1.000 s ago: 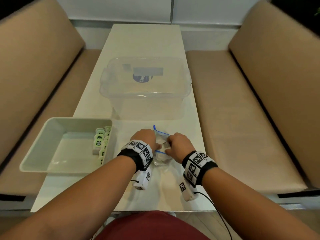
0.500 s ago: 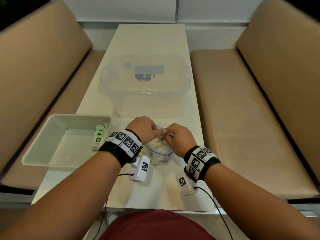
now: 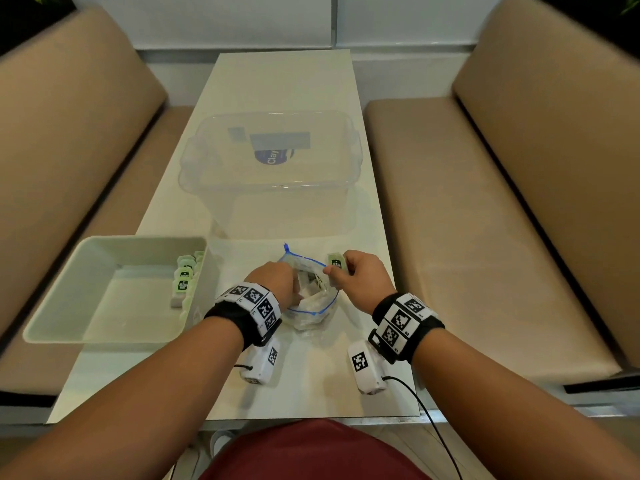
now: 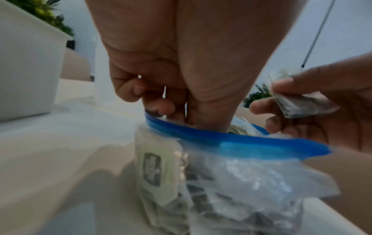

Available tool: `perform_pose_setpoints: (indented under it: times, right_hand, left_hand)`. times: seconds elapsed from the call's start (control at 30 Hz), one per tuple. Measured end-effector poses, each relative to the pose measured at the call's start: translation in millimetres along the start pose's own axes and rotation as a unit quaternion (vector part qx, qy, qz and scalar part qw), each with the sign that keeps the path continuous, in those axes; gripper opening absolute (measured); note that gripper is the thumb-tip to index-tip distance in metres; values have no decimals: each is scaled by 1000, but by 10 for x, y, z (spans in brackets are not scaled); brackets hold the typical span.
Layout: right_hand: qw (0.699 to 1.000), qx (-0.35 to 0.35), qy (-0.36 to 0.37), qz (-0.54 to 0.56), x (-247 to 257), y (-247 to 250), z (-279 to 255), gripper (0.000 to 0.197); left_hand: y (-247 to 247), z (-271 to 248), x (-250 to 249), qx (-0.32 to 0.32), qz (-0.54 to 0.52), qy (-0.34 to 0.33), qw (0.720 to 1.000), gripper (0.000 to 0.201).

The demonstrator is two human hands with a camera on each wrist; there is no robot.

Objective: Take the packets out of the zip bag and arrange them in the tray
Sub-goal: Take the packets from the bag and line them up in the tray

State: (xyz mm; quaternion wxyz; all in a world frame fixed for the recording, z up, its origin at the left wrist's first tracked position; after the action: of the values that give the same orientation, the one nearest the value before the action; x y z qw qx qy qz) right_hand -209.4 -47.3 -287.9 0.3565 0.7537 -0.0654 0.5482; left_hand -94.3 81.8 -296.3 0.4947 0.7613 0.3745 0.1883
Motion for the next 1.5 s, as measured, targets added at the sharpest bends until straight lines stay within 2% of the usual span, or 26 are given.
perform_pose_setpoints:
  times: [0.07,0.17,0.27,0.33,0.43,0.5,0.6,0.7,0.77,0.9,1.03,1.2,1.27,1.4,1.5]
  right_hand:
    - [1000,-5,-3,3,-19,3,11,31]
    - [1000,-7,-8,25,28,16,-7,33]
    - [997,-3,-12,81,95,2,-24,20]
    - [995,2,-2,96,145,-16,-25,22]
    - [998,-6,32,58,265,-29,-15,29]
    - [998,1,38,59,364,-61,-32,29]
    - [995,42,77,57,564,-190,-86,26]
    - [988,67,139,4,784,-362,-141,37]
    - [987,47,154,-20,874,-424,-126,41]
    - [981,-8,175,-80,957,-438,-93,26]
    - [990,-18,125,-57,890,-448,-54,17]
    - [998,-21,56,15,836,-455,-63,25]
    - [998,-12,42,49,857,-488,-95,26]
    - [998,-20,43,48,874,-567,-92,18]
    - [994,-9,26,101,995,-602,-118,17]
  left_hand:
    - [4,-6,3,-3,-20,-8,1000,7]
    - [46,-61,-10,-7,-31,-19,999,11]
    - [220,-126,3,-58,-61,-26,996,16]
    - [384,-169,54,-90,-113,-21,989,14]
    - [596,-231,142,-100,-226,-38,968,6]
    - [702,-277,186,-97,-275,-56,955,8]
    - [818,-332,279,-98,-322,-68,939,6]
    - [876,-363,435,-100,-379,-52,918,5]
    - [883,-373,504,-92,-404,-41,909,7]
    - [865,-352,529,-77,-424,-31,902,6]
    - [791,-360,476,-39,-508,-32,860,16]
    - [829,-414,414,-5,-532,-105,840,31]
    - [858,-442,415,-5,-523,-123,843,35]
    - [963,-465,519,-44,-476,-137,867,31]
    - [1101,-518,655,-66,-432,-159,885,30]
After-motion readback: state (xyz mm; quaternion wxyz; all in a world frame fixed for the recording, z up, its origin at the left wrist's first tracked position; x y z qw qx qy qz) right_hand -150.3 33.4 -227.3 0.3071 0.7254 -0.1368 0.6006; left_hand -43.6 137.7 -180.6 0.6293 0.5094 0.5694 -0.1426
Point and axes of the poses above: each hand's wrist, its own z-axis towards the middle knuckle, its own y-axis out of the back of the hand, x = y × z, the point moved 7 cm from there along z, towards the middle knuckle, and after that the axes turned 3 degrees about -x, right-handed, at the moved point
